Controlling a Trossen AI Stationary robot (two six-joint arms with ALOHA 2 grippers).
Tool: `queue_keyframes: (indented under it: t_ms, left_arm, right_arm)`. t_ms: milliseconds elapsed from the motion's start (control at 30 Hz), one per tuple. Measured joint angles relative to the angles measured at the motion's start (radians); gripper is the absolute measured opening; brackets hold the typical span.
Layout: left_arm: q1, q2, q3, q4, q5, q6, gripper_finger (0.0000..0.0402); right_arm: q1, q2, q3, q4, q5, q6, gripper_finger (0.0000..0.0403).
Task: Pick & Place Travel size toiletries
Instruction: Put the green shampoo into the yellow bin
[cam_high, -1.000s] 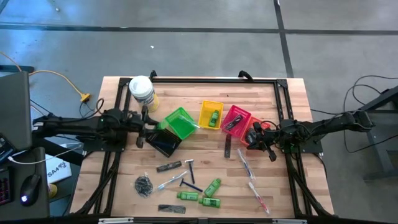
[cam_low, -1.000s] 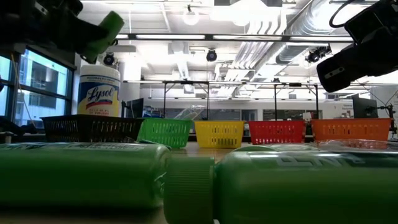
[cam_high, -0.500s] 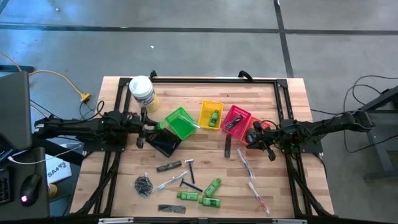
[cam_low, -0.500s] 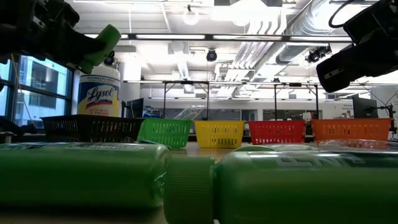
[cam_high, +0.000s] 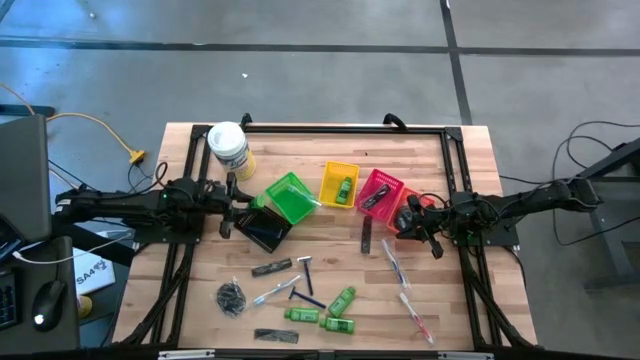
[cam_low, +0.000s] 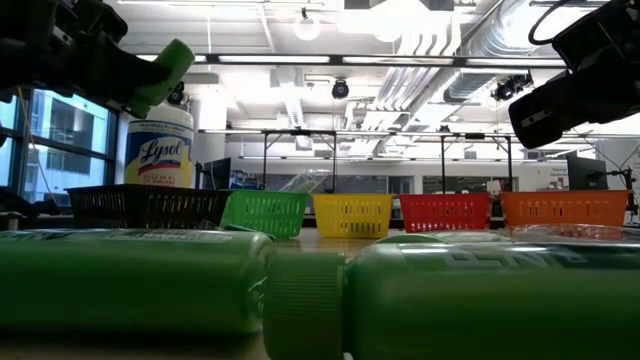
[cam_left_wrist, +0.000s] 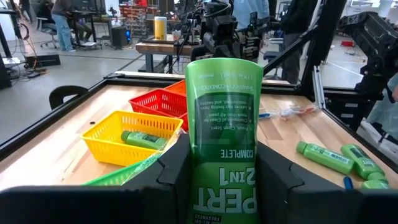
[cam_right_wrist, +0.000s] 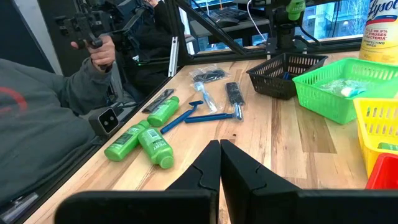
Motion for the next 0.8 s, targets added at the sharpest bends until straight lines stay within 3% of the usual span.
queue_keyframes:
  t_ms: [467,633,800]
  left_arm:
    - [0.0,0.051,0.055,-0.038,-0.049,-0.005,0.0116]
    - [0.0,0.178,0.174,-0.105,-0.104,-0.005,0.0116]
    - [0.0,0.385,0.379,-0.271,-0.197,0.027,0.0116]
  right_arm:
    - [0.0,0.0,0.0,0.0,0.0,0.0,0.0002]
    - [0.0,0.0,0.0,0.006,0.0,0.0,0.0002]
    - [0.0,0.0,0.0,0.016,0.0,0.0,0.0002]
